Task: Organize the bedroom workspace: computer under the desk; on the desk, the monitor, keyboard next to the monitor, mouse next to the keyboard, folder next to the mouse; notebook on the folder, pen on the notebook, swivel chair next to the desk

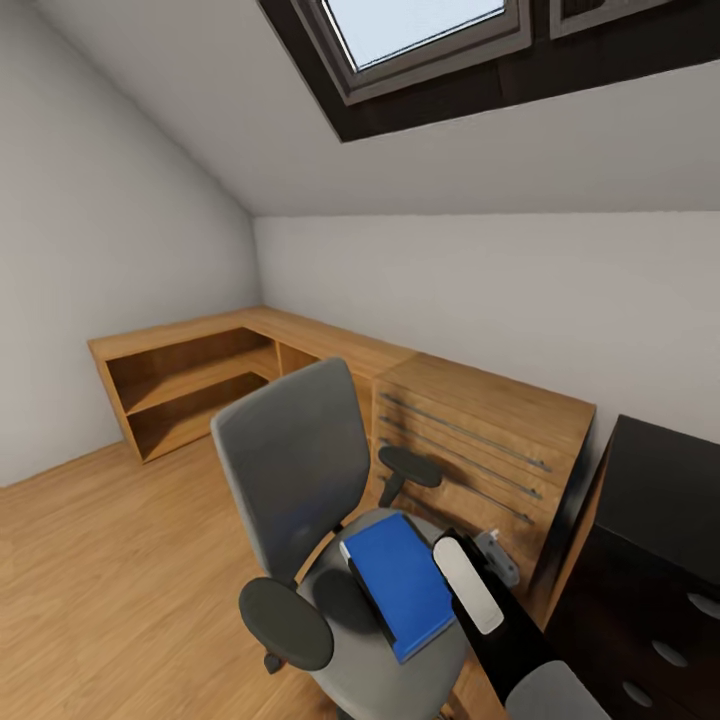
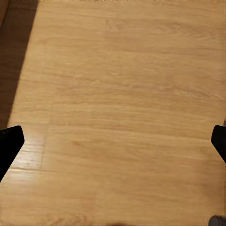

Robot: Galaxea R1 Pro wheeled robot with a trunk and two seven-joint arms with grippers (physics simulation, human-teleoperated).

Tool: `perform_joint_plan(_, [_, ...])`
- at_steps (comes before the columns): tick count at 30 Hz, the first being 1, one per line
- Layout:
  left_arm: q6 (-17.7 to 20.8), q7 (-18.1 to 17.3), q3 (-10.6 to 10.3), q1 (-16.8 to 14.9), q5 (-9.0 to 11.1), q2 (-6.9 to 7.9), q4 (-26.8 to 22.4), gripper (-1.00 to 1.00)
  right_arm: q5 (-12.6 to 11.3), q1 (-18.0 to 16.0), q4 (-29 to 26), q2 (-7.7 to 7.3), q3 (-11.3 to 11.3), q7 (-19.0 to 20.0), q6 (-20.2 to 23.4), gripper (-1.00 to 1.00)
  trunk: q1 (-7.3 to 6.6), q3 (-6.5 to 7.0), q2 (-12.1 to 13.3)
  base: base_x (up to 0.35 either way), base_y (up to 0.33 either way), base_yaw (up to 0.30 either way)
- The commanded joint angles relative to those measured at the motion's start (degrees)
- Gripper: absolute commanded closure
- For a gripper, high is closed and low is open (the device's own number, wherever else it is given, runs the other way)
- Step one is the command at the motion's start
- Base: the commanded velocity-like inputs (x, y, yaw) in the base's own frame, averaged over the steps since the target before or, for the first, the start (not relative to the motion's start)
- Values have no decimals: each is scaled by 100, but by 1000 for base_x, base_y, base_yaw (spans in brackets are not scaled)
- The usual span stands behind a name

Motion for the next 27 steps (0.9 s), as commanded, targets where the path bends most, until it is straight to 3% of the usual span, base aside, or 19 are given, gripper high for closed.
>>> perform_joint_plan(1, [28, 15, 0, 1, 40, -8, -16, -100, -31, 0, -50, -17, 10, -17, -2, 100, -23, 14, 38, -22, 0, 0])
perform_joint_plan(7, [29, 12, -7, 3, 38, -11, -16, -100, -24, 315, -907, -211, 44, -11, 225, 100, -154, 121, 279, -243, 0, 0])
perform_joint_plan(13, [54, 1, -76, 5, 15, -13, 21, -100, 199, 626, -1913, -631, 303, 44, 850, 100, -286, 229, 520, -333, -33, 0])
perform_joint_plan(14, [59, -3, -171, 4, 9, -13, 33, -100, 237, 646, -2112, -816, 482, 71, 955, 100, -308, 247, 560, -322, -150, 0])
perform_joint_plan(16, [70, 0, -584, 5, 4, 0, 66, -100, 311, 663, -2588, -1433, 1198, 291, 1064, 100, -352, 283, 640, -306, -193, 0])
perform_joint_plan(19, [78, 0, -811, 4, -6, 4, 121, -100, 346, 666, -2808, -1830, 1599, 654, 1062, 100, -418, 337, 760, -299, -208, 0])
perform_joint_plan(22, [59, -9, -1167, 2, -62, 15, 108, -100, 382, 667, -2877, -2028, 1742, 1037, 1049, 100, -484, 391, 881, -275, -127, 0])
perform_joint_plan(24, [-3, -143, -1390, 4, -372, 33, -56, -100, 581, 667, -2917, -2113, 1799, 1178, 1037, 100, -528, 426, 961, -86, -26, 0])
perform_joint_plan(26, [-175, -286, -1413, 10, -490, 29, -147, -100, 630, 667, -2929, -2125, 1805, 1190, 1034, 100, -572, 462, 1041, -28, -9, 0])
perform_joint_plan(27, [-507, -497, -1424, 97, -589, 29, -331, -100, 656, 667, -2926, -2130, 1804, 1196, 1033, 100, -594, 480, 1081, -11, -3, 0])
